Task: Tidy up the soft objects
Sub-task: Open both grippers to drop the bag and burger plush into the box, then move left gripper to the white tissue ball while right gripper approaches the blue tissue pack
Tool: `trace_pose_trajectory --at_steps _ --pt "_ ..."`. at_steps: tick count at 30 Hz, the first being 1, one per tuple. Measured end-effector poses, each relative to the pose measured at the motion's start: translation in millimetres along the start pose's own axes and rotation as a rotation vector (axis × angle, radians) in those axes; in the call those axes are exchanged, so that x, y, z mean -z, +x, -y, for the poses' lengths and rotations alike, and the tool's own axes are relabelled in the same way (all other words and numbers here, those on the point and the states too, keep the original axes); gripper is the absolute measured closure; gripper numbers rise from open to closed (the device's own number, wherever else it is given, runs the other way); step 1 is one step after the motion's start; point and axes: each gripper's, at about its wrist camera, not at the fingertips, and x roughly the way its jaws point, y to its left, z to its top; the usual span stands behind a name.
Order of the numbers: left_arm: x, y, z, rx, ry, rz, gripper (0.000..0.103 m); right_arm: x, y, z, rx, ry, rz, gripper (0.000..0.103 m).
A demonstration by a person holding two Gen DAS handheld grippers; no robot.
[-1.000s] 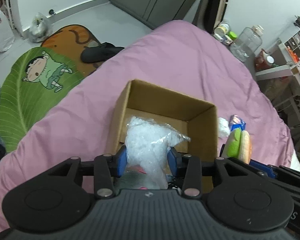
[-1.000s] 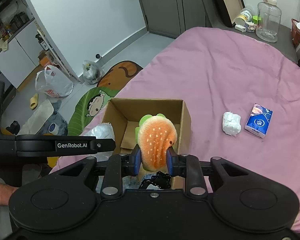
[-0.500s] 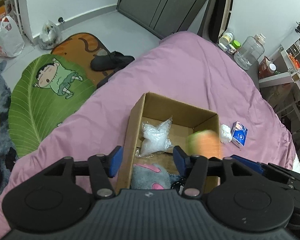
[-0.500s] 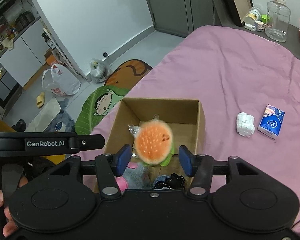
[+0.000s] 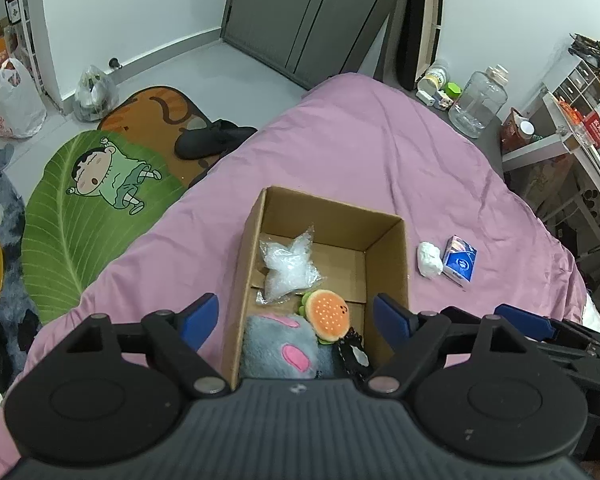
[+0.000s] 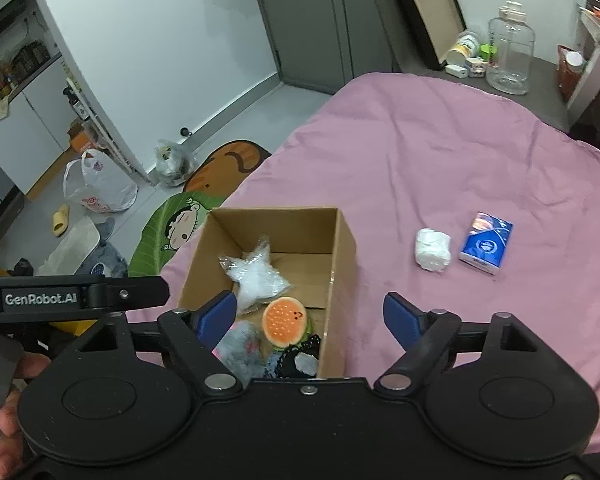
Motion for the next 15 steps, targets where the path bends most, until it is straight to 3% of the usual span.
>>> trace_pose_trajectory --at_steps 5,15 --pt "8 -12 12 -0.002 0.044 0.028 0.004 5 -11 8 -0.003 0.017 0.015 0.02" --pt "21 -27 30 -0.03 0.075 0.054 0.0 12 -29 25 -0.006 0.035 0.054 0.007"
